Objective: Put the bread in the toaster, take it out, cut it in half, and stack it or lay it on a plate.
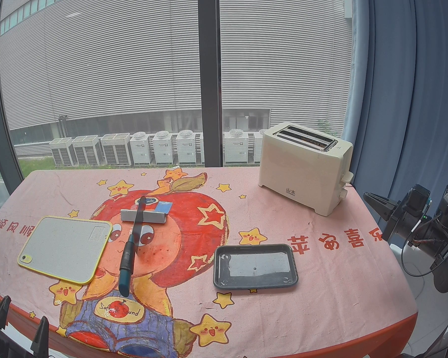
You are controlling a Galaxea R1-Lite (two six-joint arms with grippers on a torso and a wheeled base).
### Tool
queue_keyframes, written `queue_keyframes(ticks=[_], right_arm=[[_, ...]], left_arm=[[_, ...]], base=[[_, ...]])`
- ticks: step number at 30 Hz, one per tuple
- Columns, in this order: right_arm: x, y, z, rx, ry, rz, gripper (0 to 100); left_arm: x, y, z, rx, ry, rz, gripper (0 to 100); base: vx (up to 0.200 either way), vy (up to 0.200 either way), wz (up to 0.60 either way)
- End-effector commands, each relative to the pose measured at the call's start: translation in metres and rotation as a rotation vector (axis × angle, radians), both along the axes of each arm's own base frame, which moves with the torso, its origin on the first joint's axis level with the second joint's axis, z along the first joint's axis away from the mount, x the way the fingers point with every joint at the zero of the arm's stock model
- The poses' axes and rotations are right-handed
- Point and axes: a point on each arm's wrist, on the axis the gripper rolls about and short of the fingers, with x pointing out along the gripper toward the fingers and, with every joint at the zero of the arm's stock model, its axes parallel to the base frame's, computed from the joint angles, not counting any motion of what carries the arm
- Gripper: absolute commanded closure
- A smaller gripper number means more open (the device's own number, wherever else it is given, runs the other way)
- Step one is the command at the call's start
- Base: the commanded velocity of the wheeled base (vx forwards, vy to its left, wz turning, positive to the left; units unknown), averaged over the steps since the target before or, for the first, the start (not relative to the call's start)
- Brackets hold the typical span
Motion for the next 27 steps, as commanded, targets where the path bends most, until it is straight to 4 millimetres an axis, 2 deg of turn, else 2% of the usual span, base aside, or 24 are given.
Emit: queue_keyframes(ticks=[1,13,27], right_arm=[[-0.003,-0.001,-0.004,0.021,0.035,-0.004,100],[0.005,-0.002,-0.029,0.032,0.148,-0.016,100],[0.009,-0.002,-0.031,0.041,0.162,-0.105,100]], left_arm=[[0.001,0.000,-0.004,0.000,0.016,0.000,0],[0.001,0.000,-0.004,0.000,0.016,0.000,0],[0.001,0.000,-0.004,0.000,0.016,0.000,0]], base=[[0.000,0.000,0.00],[0.000,0.000,0.00],[0.000,0.000,0.00]])
